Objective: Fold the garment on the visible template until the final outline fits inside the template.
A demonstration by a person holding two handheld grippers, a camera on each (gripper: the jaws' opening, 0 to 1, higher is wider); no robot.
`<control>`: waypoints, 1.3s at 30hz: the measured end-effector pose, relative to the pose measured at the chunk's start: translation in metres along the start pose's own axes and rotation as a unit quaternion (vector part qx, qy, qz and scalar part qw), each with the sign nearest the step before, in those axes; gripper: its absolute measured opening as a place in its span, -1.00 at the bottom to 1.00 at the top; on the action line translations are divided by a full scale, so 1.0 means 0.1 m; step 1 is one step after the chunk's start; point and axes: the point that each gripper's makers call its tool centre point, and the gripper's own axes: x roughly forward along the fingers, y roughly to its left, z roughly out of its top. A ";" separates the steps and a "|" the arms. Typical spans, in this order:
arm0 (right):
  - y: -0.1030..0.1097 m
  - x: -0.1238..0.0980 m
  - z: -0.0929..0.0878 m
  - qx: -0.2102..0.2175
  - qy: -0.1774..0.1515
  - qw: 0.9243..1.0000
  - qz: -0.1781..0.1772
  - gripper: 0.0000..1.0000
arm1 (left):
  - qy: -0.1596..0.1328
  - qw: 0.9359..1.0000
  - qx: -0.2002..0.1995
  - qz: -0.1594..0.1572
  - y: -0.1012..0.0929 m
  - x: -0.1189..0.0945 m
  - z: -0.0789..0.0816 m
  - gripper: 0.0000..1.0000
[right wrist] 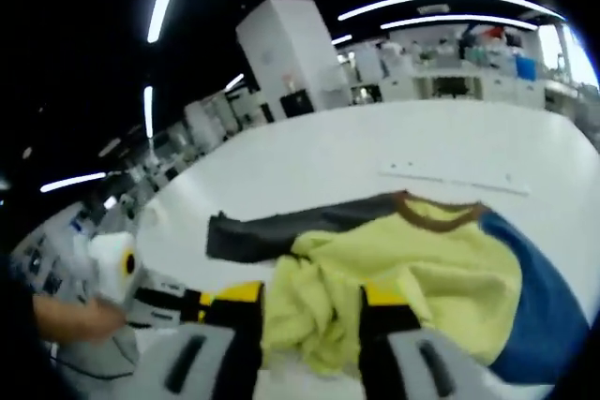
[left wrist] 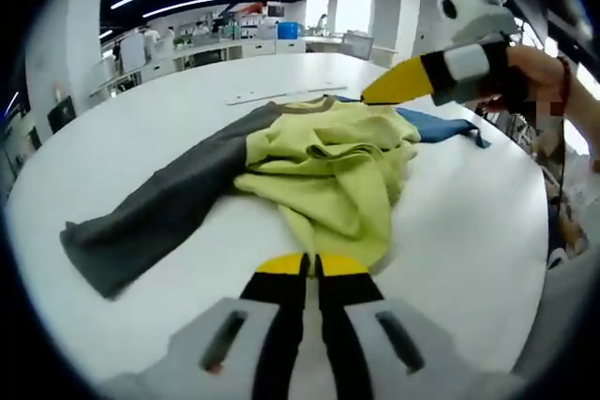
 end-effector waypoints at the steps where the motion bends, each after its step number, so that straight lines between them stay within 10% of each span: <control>1: -0.01 -0.03 -0.03 0.001 0.002 1.000 -0.003 -0.27 | -0.001 1.000 0.000 0.001 0.00 0.00 0.00 -0.98; 19: -0.27 -0.12 -0.71 0.037 0.054 0.995 -0.078 -0.42 | -0.001 1.000 -0.009 0.008 -0.03 -0.03 -0.02 -0.98; 39: -0.21 -0.03 -0.83 0.073 0.047 0.991 -0.106 -0.62 | 0.001 1.000 -0.014 0.008 -0.04 -0.05 -0.07 -0.98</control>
